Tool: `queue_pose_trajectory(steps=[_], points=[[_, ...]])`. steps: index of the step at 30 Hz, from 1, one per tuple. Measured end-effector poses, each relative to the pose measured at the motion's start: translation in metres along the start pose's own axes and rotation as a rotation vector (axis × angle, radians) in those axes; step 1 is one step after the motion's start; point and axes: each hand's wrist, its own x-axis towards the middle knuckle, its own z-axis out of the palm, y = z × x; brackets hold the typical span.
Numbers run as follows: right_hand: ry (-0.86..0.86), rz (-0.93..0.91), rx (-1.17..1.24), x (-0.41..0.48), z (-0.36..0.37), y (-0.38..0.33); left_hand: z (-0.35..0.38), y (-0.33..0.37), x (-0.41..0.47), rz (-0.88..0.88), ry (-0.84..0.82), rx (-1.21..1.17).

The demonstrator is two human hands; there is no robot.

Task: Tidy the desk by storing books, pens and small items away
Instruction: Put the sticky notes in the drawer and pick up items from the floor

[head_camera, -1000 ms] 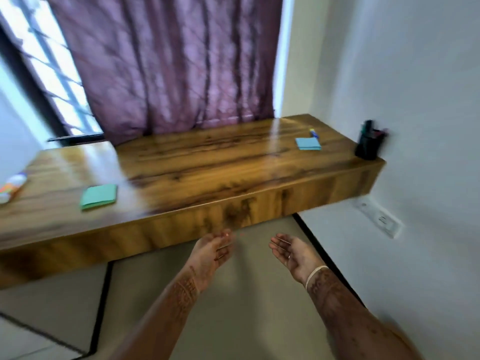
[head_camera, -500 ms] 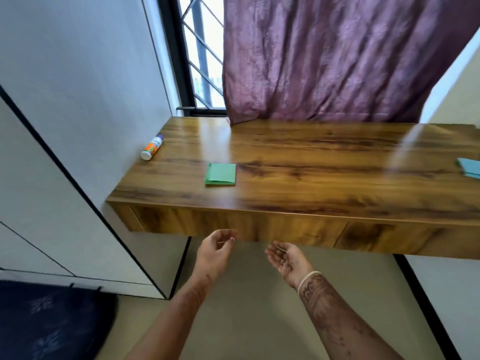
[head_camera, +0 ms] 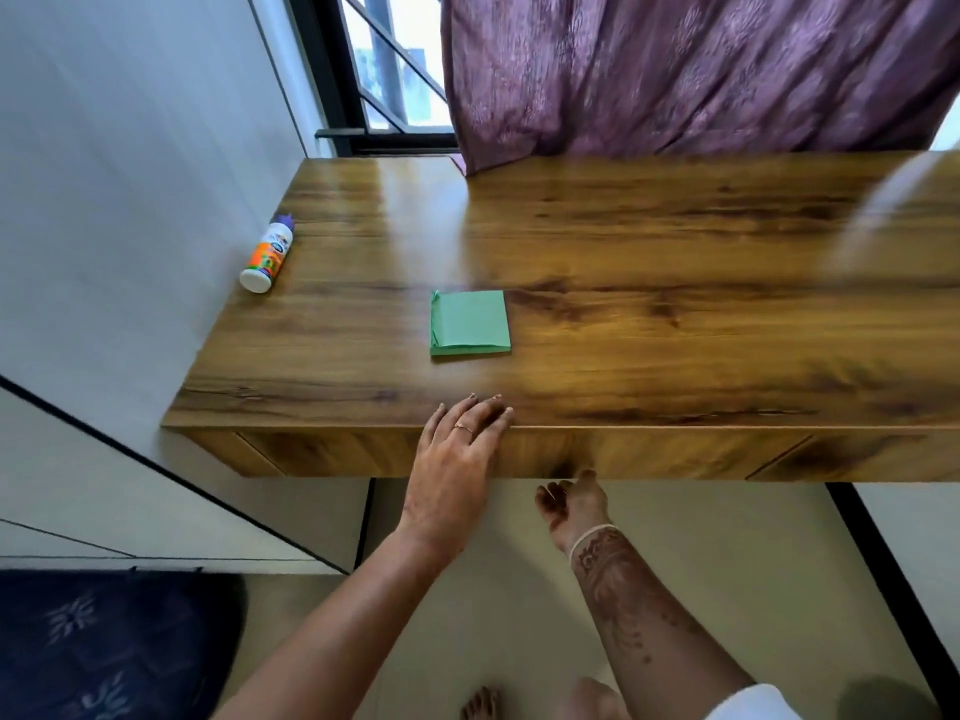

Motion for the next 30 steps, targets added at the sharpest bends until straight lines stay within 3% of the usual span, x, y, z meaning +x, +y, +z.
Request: queue_pose_trajectory(steps=[8,30], points=[[-0.048,-0.101,0.223,0.022,0.015,0.021,0.0,-0.008,0.008,0.026,0.103,-0.106],[-0.163,-0.094,0.275,0.018,0.008,0.022,-0.008,0.005,0.012,-0.082,0.064,-0.114]])
